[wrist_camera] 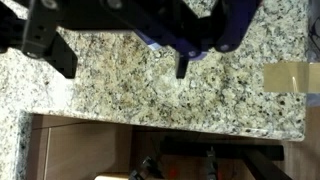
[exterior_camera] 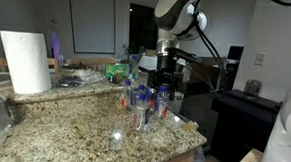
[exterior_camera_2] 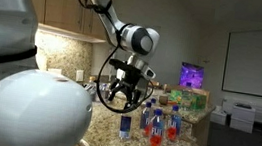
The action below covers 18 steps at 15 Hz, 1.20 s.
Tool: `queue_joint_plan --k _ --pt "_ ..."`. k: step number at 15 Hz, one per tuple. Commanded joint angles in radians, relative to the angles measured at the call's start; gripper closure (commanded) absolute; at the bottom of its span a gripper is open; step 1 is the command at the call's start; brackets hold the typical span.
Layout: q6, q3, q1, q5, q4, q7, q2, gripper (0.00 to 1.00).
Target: Put three bottles inside the bin on the floor
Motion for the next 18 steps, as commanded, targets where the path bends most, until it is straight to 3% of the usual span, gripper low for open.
queue_joint_plan --k 1,13,18 --pt "-0.005 0.018 -0.02 0.005 0.002 -0.005 0.0 0.0" --pt "0.031 0.019 -0.019 0.005 0.039 -0.034 0.02 0.0" --pt "0.194 0.026 -0.012 -0.011 0.101 -0.085 0.055 0.0"
